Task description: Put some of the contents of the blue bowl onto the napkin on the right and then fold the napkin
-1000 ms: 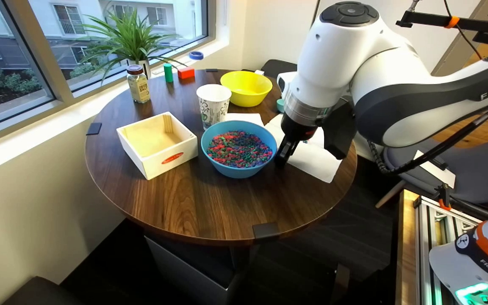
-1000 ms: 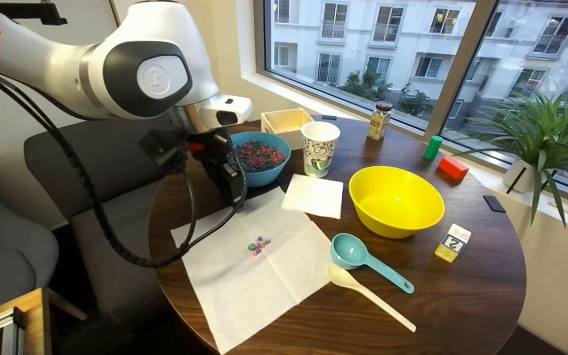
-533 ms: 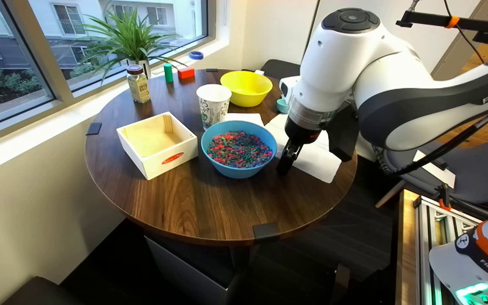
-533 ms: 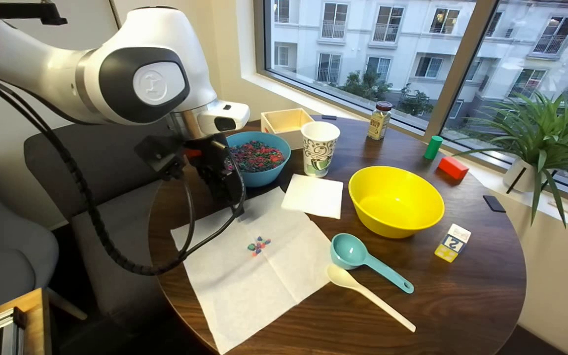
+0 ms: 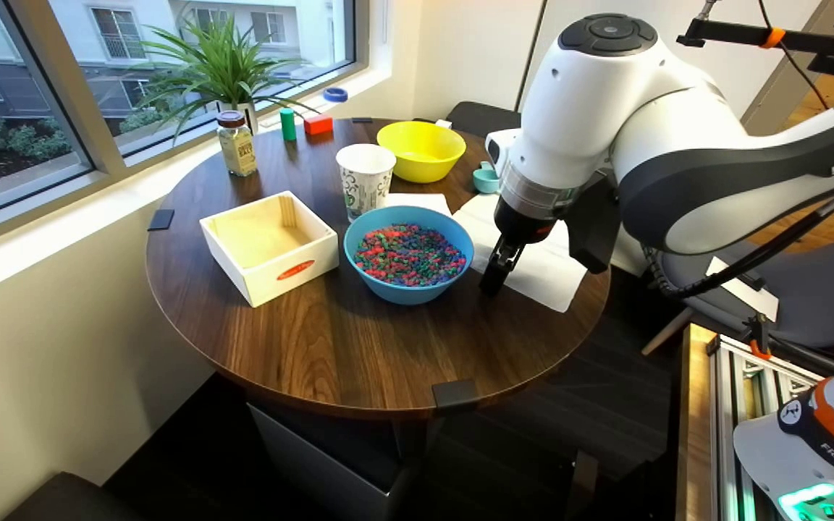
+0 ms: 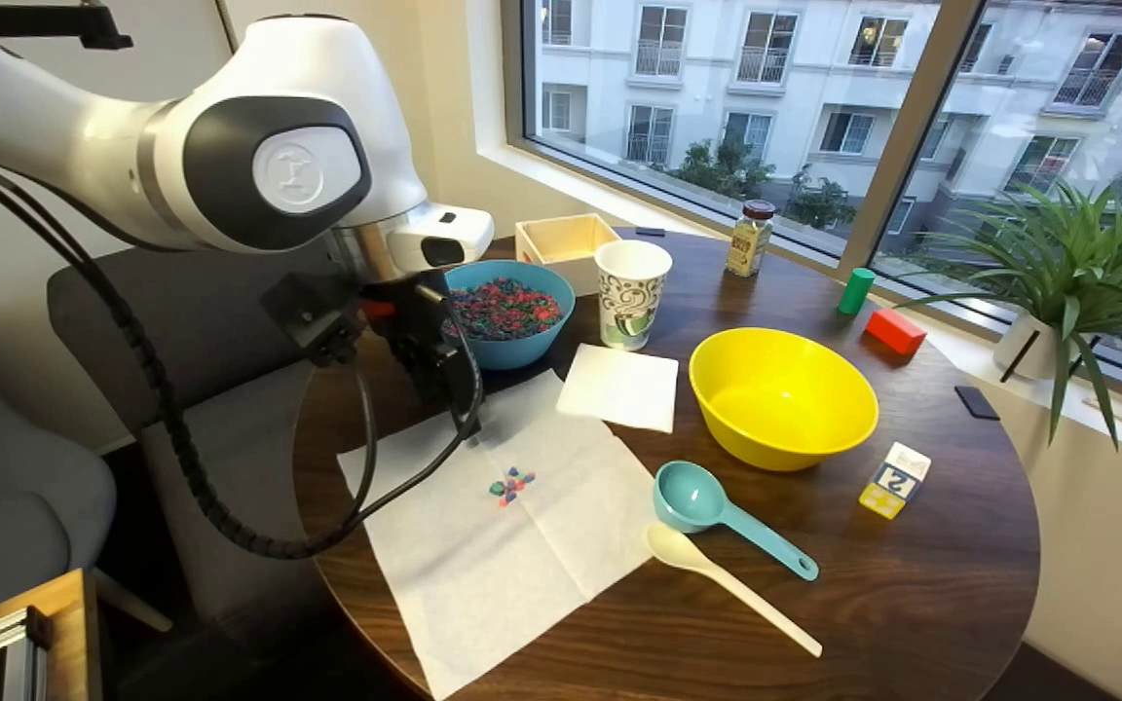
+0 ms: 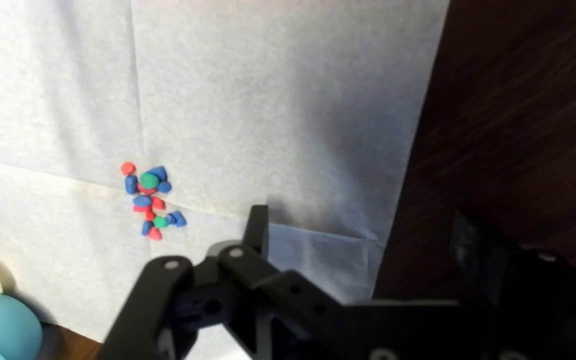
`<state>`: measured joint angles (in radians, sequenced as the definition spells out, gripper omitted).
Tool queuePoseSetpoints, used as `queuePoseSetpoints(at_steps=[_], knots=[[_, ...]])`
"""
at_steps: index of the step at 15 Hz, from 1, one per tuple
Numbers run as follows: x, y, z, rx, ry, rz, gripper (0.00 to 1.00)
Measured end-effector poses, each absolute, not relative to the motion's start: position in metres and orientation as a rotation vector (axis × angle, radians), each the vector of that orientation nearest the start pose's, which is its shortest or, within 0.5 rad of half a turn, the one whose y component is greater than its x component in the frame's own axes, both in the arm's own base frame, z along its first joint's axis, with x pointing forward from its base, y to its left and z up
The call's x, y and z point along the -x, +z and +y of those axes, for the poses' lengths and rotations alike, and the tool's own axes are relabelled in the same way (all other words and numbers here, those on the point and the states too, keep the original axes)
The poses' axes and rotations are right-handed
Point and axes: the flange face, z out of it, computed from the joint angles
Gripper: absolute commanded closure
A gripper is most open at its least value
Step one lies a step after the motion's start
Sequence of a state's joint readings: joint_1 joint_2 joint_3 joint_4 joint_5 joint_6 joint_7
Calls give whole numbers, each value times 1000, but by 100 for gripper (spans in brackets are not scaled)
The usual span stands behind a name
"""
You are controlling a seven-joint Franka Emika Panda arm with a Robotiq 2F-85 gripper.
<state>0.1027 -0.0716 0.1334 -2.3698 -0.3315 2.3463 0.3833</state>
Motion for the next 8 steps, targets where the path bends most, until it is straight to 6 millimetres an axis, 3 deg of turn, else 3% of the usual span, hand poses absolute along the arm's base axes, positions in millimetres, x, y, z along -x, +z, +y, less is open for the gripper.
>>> queuePoseSetpoints(at_steps=[2, 3, 6, 8], knots=[[-480, 358, 104, 3365, -190, -115, 13], [-479, 358, 100, 3369, -182, -102, 31], [-478, 359, 94, 3373, -172, -80, 44], [-478, 358, 94, 3374, -171, -83, 62]])
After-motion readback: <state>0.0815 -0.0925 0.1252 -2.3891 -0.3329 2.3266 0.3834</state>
